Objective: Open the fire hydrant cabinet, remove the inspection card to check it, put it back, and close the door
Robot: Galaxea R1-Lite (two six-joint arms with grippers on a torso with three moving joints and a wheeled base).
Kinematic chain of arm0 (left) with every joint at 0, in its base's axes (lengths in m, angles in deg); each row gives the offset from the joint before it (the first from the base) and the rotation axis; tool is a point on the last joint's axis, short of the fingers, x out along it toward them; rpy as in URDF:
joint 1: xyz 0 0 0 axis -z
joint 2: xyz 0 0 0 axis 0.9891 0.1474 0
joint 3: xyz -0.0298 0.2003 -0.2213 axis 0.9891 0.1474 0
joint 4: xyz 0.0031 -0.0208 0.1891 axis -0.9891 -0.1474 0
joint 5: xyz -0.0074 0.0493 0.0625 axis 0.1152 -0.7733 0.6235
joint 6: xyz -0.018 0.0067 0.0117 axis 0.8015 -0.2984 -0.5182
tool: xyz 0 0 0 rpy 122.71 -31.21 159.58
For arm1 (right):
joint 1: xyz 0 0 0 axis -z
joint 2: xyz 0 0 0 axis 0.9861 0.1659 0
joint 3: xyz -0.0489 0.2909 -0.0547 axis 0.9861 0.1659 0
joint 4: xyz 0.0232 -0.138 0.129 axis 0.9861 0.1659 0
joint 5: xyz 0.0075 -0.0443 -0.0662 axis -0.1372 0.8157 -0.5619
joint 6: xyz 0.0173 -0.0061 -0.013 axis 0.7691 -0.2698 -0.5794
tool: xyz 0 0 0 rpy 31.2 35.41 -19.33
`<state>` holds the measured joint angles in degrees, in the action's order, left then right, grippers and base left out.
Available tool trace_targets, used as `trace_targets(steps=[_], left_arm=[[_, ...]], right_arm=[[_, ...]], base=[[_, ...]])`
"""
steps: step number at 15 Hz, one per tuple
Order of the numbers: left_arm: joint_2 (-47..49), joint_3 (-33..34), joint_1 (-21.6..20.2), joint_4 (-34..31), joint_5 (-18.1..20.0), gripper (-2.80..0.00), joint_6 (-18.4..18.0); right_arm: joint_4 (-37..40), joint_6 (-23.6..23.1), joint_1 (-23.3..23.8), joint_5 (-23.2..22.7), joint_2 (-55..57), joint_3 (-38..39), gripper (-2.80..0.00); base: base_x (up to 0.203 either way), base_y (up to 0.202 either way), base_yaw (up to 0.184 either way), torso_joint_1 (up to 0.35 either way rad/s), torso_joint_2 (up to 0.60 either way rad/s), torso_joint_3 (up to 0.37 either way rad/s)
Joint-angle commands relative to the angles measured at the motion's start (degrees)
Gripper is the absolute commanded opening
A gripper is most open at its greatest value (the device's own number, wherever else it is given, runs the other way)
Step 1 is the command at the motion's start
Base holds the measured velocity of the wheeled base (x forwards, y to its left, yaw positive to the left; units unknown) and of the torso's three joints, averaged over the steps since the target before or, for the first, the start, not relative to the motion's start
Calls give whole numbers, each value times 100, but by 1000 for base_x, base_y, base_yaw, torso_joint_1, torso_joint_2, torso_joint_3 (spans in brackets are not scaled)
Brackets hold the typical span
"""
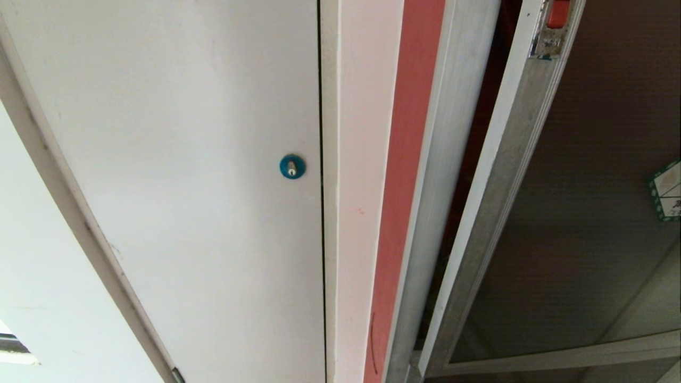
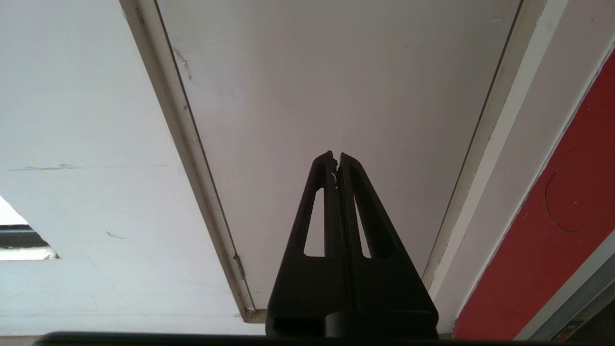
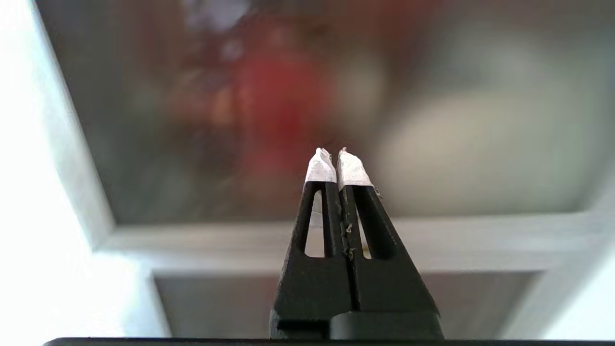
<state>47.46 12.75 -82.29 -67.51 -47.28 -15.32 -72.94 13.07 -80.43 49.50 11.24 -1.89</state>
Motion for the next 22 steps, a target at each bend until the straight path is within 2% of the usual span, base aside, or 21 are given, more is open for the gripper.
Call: trace_targets(steps=[1, 3, 5, 7, 12, 20, 22], left_arm=[[7, 44, -2, 2, 2, -280, 0], [7, 44, -2, 2, 2, -280, 0], [7, 44, -2, 2, 2, -280, 0], [7, 44, -2, 2, 2, -280, 0], [7, 44, -2, 2, 2, -280, 0], [7, 44, -2, 2, 9, -280, -30], [7, 35, -2, -6, 19, -280, -176]], right_arm=[[-459, -55, -2, -160, -82, 697, -280], [-716, -324, -2, -249, -82, 1084, -280], [-488, -93, -2, -317, -83, 1068, -280], [-113, -69, -2, -382, -83, 1052, -280], [-224, 144, -2, -379, -83, 1067, -280], [-224, 144, -2, -379, -83, 1067, -280], [-224, 144, -2, -379, -83, 1067, -280]], base=[[0, 0, 0, 0, 0, 0], [0, 0, 0, 0, 0, 0], [0, 0, 0, 0, 0, 0], [0, 0, 0, 0, 0, 0], [0, 0, 0, 0, 0, 0], [0, 0, 0, 0, 0, 0], [0, 0, 0, 0, 0, 0]])
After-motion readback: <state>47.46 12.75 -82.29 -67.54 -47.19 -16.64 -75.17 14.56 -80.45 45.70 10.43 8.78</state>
